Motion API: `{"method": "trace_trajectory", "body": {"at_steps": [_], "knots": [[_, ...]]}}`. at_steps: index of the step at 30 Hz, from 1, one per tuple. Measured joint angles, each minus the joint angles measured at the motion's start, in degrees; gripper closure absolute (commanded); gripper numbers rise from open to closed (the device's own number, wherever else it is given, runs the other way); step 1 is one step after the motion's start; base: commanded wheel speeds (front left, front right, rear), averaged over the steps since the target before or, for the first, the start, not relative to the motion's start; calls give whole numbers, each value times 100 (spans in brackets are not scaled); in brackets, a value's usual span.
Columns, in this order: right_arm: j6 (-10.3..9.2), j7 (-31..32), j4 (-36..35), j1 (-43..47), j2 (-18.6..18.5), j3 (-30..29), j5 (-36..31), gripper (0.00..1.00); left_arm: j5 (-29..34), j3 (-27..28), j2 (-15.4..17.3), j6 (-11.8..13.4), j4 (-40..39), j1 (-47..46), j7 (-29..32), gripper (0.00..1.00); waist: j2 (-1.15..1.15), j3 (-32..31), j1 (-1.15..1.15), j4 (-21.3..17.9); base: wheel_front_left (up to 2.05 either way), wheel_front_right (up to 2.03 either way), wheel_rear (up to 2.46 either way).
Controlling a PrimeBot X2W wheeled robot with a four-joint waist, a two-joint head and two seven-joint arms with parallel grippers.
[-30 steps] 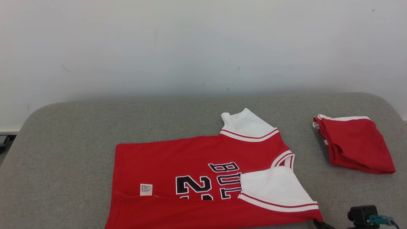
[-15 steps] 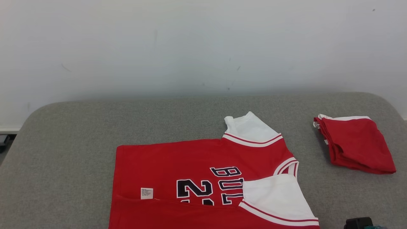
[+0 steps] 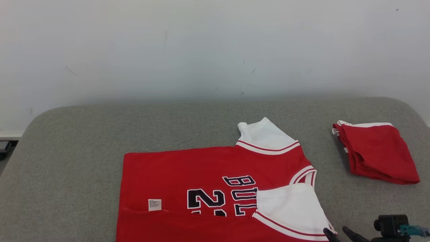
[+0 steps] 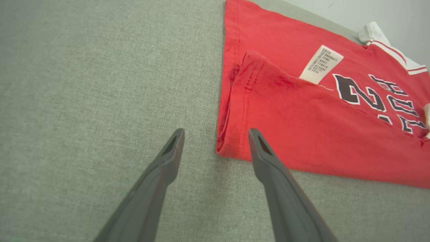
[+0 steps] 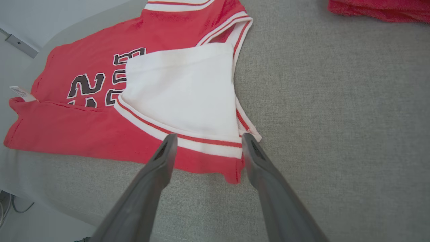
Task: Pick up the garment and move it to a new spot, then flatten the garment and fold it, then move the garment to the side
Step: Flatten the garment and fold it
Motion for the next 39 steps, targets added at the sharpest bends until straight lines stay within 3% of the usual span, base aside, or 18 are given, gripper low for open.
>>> {"method": "trace_trajectory", "body": {"at_steps": [6, 9, 14, 25, 39], "knots": [[-89, -104, -505, -70, -205, -179, -122, 0, 123, 44, 194, 111, -701, -25, -79, 0, 0, 19, 0, 22, 0, 0, 0], [-199, -108, -531, -326, -247, -197, -312, 0, 216, 7, 244, 174, -900, -173, -98, 0, 0, 65, 0, 40, 0, 0, 0], [-211, -7, -498, -1017, -191, -34, -524, 0, 271, -113, 215, 166, -983, -793, 73, 0, 0, 201, 0, 83, 0, 0, 0], [-200, 476, 333, -3159, -36, 134, -1006, 0, 316, -215, 116, -83, -271, -2557, 747, 0, 0, 887, 1, 165, 0, 0, 0], [62, 990, 1931, -5302, 318, 495, -1481, 0, 310, -328, -315, -185, 840, -4225, 1100, 0, 1, 2063, 2, 396, 0, 0, 0]]}}
